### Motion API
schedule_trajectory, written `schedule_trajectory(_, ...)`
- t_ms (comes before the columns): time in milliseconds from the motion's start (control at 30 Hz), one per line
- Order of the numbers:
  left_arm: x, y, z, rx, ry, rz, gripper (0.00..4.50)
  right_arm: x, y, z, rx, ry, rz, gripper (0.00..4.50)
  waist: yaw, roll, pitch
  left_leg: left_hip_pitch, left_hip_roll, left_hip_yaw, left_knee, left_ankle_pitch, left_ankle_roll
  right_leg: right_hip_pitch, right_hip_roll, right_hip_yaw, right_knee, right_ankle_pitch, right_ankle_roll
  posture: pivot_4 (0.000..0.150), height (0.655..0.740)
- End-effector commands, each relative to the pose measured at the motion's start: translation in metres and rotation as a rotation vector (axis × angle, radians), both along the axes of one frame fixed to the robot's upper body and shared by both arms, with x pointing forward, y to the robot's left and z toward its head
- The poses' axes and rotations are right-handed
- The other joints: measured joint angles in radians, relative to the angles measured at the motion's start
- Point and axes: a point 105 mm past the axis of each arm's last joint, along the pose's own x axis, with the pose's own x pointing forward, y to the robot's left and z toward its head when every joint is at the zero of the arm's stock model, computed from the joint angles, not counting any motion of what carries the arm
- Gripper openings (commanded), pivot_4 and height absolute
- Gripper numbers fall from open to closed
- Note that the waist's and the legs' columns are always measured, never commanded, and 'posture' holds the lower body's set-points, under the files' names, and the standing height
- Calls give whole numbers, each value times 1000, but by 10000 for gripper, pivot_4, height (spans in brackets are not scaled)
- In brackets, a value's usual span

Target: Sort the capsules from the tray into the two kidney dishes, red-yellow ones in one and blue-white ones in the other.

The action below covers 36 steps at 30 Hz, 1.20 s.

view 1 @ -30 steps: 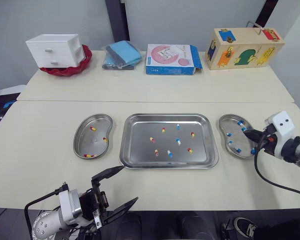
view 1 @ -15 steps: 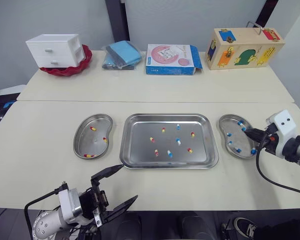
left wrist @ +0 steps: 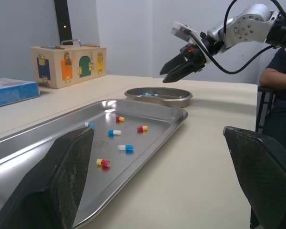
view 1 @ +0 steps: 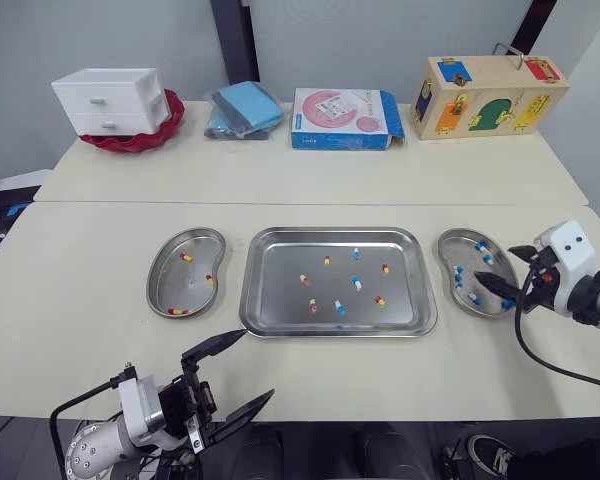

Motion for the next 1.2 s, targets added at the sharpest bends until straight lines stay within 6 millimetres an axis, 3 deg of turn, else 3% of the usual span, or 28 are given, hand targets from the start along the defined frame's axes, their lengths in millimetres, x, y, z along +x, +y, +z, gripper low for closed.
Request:
schedule_trajectory(33,-1,1,3,3,-28,14,45000,-1,0,9,-13,-33,17,44845,0,0,0,0,0,0,0,0,0,0,0,0,0,0,0,1500,7400)
schedule_trajectory(200,2,6,2,6,-24,57,45000,-6,0,11,-5,-41,49,44845,0,0,0,0,0,0,0,0,0,0,0,0,0,0,0,1500,7400)
schedule_trajectory(333,11,19,8,19,5,155,45000,-21,-4,12,2,-32,129,44845,3,0,0,0,0,0,0,0,0,1,0,0,0,0,0,1500,7400)
schedule_trajectory(567,30,81,25,148,147,464,45000,-60,-17,7,30,26,276,44845,8,-1,0,2,0,-2,1,0,0,3,0,-2,0,0,0,1500,7400)
schedule_trajectory(733,25,148,34,311,332,657,45000,-80,-31,-6,-2,72,307,44845,4,-2,0,5,0,-2,0,0,0,7,0,-2,-1,0,1,1500,7400)
schedule_trajectory(900,23,194,34,426,442,751,45000,-92,-36,-29,-16,156,344,44845,-1,-1,1,7,0,0,0,0,0,8,0,0,-1,-1,1,1500,7400)
schedule_trajectory(1033,28,216,36,478,465,792,45000,-93,-35,-37,-23,180,361,44845,-3,-1,1,7,0,1,0,0,0,7,0,0,-1,-1,1,1500,7400)
schedule_trajectory(1200,32,223,35,514,483,783,45000,-97,-34,-40,-24,186,372,44845,-3,-2,1,7,0,1,-1,0,0,8,0,0,-2,-1,1,1500,7400)
